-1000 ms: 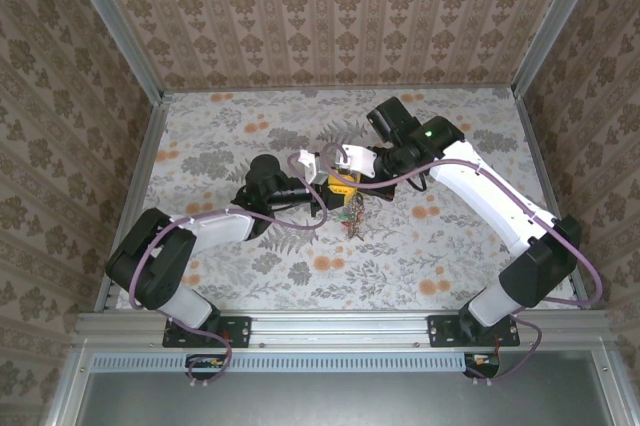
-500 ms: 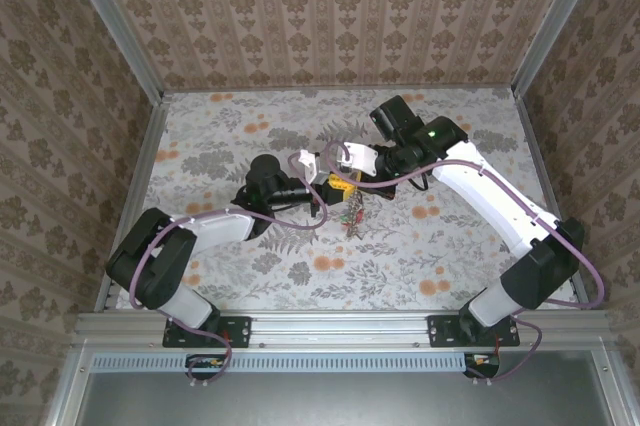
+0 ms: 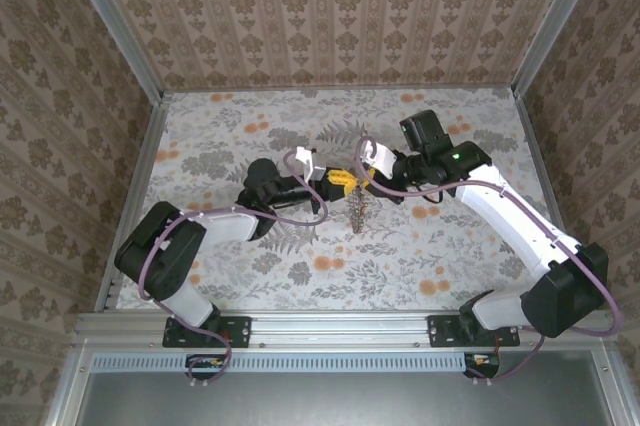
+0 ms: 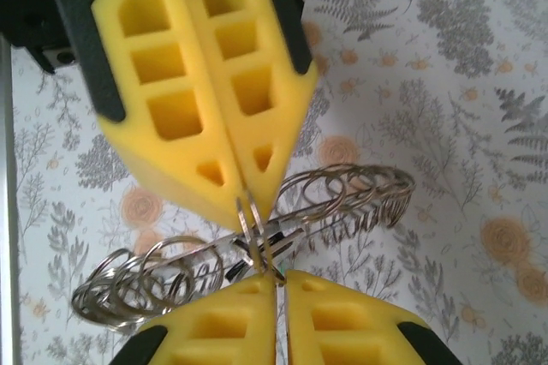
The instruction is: Put the keys on the keyring
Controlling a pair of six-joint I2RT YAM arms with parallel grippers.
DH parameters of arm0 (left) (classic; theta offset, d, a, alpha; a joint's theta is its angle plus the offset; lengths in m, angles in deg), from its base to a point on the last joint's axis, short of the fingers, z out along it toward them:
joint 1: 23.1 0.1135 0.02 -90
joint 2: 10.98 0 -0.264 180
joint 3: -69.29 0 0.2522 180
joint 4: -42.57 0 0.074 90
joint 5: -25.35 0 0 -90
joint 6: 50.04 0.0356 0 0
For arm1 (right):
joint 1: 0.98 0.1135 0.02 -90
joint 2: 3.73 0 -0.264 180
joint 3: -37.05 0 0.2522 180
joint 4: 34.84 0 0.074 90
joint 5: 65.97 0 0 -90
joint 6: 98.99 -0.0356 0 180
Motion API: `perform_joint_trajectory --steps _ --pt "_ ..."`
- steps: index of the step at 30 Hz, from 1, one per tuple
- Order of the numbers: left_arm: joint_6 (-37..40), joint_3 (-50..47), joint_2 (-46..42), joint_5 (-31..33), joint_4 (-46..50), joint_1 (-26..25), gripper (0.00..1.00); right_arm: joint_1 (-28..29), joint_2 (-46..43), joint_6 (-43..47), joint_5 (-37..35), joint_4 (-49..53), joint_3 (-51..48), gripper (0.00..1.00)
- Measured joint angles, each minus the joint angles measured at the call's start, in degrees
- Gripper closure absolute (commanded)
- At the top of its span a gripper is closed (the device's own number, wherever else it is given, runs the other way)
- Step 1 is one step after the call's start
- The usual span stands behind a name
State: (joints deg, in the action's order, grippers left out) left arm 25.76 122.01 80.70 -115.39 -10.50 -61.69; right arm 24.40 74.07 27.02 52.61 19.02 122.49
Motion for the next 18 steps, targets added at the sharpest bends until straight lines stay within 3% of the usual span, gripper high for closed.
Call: perform_joint_trajectory --steps 2,18 --pt "-0.44 0.0 0.0 0.15 -0.55 0.11 1.0 -0.28 -0.13 -1.11 0.81 -1.92 -0.66 0.98" --pt "-1.27 0.0 0.42 1.29 -1.73 0.5 1.0 -1.51 4.37 -3.06 5.77 -2.97 0.2 0.99"
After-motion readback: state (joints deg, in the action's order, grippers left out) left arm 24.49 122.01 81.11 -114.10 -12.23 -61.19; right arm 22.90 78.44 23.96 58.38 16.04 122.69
